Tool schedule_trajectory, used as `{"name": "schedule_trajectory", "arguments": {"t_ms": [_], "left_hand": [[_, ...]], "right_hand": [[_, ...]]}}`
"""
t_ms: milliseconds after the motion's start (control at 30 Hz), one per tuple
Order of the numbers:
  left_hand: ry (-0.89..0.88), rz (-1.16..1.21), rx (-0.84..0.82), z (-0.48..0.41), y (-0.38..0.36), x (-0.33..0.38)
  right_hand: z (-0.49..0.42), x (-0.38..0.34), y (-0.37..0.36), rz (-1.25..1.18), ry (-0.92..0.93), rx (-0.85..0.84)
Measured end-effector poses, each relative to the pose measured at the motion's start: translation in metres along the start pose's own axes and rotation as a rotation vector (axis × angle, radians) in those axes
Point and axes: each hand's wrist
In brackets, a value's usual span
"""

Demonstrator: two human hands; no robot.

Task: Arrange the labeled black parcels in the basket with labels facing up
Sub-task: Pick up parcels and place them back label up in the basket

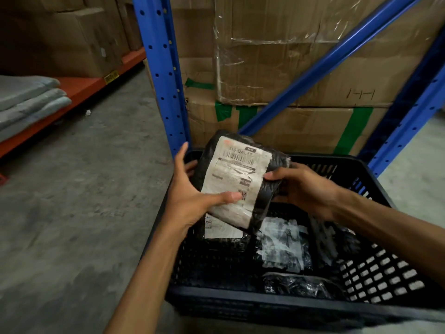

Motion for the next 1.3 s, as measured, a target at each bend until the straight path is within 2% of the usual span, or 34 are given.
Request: {"name": "schedule_trajectory", "arguments": {"t_ms": [100, 267, 367, 467, 700, 833, 1033, 1133, 1233, 1300], "left_hand": [[-0.071, -0.009, -0.128, -0.002, 0.0, -0.002], [0.058, 0.068, 0.016, -0.003, -0.022, -0.027], [0.137, -0.011, 0.03, -0.014, -0.033, -0.043], [0.186, -0.1, -0.017, -0.026, -0.037, -0.056], [0.316, -0.301, -0.073, -0.057, -0.036, -0.076], [0.428, -0.346, -0.099, -0.062, -0.028, -0.094], [0.261, -0.684, 0.063, -0.056, -0.035, -0.084], [0.116, -0.838, 0.143, -0.052, -0.051, -0.066], [0.004, -0.621, 0.022, -0.055, -0.085, -0.038], [0.116, -0.453, -0.159, -0.06, -0.116, -0.023]], "right_hand": [[-0.007, 0.01, -0.007, -0.013, -0.021, 0.099], [-0.034, 0.039, -0.027, -0.172, 0.057, 0.283], [-0.046, 0.063, -0.033, -0.04, 0.05, 0.222], [-0.057, 0.081, -0.028, 0.037, 0.032, 0.249], [-0.094, 0.103, -0.013, 0.007, -0.079, 0.35], [-0.111, 0.101, -0.01, 0.054, -0.211, 0.213], [-0.104, 0.077, 0.004, -0.003, -0.398, 0.112], [-0.083, 0.061, 0.016, 0.208, -0.396, 0.227], [-0.054, 0.055, 0.034, 0.333, -0.403, 0.473], [-0.032, 0.056, 0.043, 0.283, -0.455, 0.542]]}}
Point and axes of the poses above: each hand's wrist, its own z-axis away from the middle knuckle, its own y-axis out of the back of the hand, x = y × z, and after that the axes turned 14 degrees about -x, right-handed
